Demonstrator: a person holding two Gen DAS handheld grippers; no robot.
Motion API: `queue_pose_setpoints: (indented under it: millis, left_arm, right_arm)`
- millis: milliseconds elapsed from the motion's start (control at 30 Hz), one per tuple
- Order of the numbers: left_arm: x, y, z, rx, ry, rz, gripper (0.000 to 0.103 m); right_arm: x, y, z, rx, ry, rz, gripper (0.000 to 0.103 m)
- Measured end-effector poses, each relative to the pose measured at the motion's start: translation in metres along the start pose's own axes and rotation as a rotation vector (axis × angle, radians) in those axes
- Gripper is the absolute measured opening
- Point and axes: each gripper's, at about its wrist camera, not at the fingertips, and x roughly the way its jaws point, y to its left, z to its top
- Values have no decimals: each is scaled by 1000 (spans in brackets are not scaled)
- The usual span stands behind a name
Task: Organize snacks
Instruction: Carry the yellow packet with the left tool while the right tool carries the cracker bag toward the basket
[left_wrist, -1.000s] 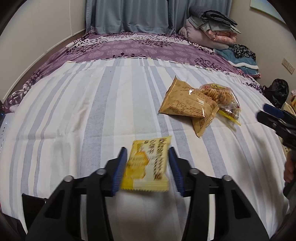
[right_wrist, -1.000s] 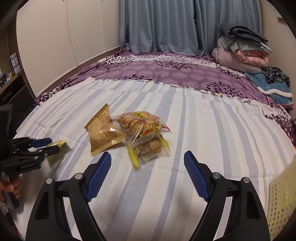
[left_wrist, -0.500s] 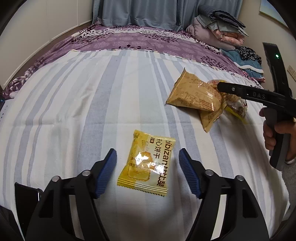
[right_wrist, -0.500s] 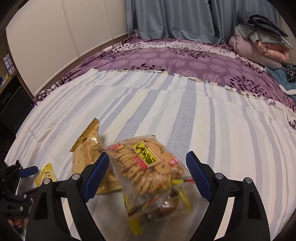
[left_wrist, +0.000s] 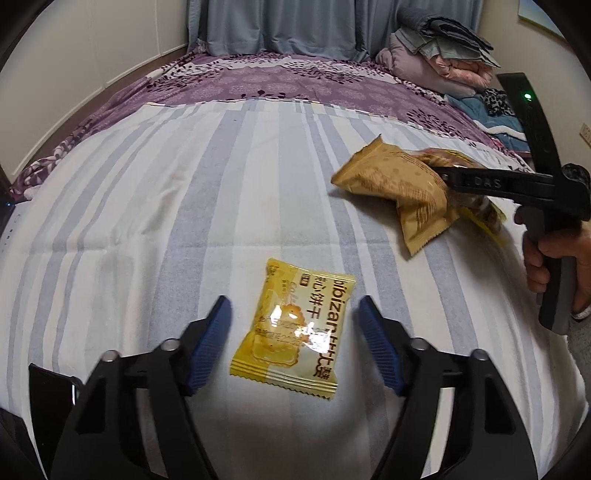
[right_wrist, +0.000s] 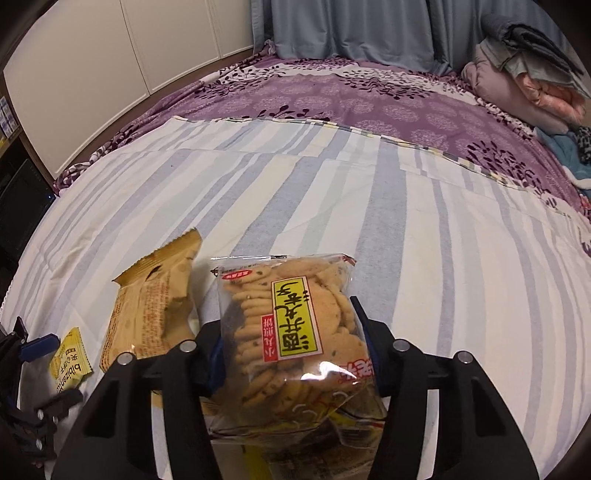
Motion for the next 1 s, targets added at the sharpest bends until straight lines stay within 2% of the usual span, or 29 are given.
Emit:
queue_pose_setpoints:
  millis: [33, 100, 400, 700, 1000]
  left_arm:
    - [-1, 2, 0, -8, -3, -3, 56]
    - [-2, 6, 2, -26, -4, -10, 49]
    - [-10, 8, -3, -46, -5, -42, 49]
    - [-23, 1, -4, -30, -19, -50, 49]
    - [-53, -22, -2, 2, -66, -77, 49]
  right_arm:
    - [-4, -1, -2, -1, -10, -9, 55]
    - [-14, -2, -7, 12, -33, -15, 55]
    - [-68, -17, -25, 103, -126, -3, 54]
    - [-121, -28, -57, 167, -193, 9, 54]
    - [-175, -51, -90, 233, -263, -13, 55]
